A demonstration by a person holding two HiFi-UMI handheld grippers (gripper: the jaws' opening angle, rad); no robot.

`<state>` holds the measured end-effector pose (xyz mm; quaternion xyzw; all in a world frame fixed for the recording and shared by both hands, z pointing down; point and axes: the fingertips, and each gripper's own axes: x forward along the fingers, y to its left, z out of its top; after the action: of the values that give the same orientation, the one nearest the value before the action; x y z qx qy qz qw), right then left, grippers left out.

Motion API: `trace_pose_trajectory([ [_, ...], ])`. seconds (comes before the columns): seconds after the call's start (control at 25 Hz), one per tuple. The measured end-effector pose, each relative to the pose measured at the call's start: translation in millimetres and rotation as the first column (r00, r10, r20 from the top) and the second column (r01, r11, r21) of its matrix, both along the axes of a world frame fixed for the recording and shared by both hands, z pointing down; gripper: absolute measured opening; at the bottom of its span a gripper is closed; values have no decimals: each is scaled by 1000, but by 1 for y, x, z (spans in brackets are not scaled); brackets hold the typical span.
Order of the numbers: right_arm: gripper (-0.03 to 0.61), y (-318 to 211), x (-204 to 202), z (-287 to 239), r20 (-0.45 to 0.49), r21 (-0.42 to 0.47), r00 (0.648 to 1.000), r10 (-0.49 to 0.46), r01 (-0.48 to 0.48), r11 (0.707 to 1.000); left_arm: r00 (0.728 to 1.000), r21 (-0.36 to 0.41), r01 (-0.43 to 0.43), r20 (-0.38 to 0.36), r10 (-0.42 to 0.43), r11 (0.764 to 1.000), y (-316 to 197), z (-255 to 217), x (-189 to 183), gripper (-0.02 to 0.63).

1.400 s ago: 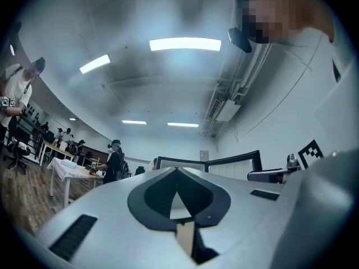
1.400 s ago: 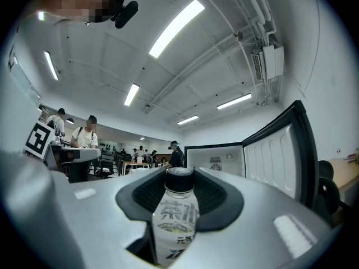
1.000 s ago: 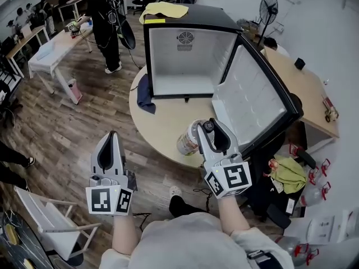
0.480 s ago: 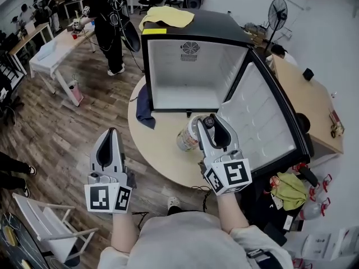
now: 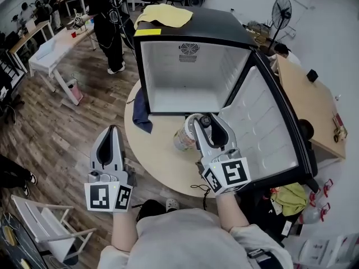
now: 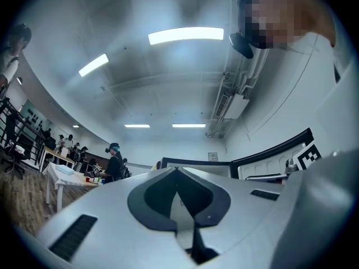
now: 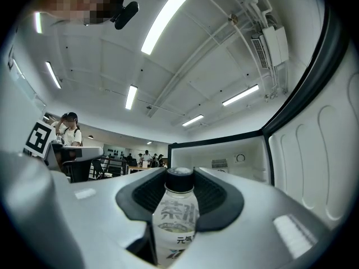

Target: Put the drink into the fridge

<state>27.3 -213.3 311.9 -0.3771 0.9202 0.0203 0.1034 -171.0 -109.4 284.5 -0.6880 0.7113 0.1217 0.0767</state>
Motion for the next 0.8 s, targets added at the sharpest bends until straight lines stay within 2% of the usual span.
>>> trace_pose_trajectory([
  [0.36, 161, -31, -16, 2, -5, -17, 1000, -2, 2, 1000, 1000, -19, 9, -14, -9, 1000, -27, 7, -20, 8],
  [0.8, 161, -87, -47, 1, -21, -28, 997, 68, -68, 997, 998, -39, -68, -16, 67, 997, -91, 7, -56, 9],
])
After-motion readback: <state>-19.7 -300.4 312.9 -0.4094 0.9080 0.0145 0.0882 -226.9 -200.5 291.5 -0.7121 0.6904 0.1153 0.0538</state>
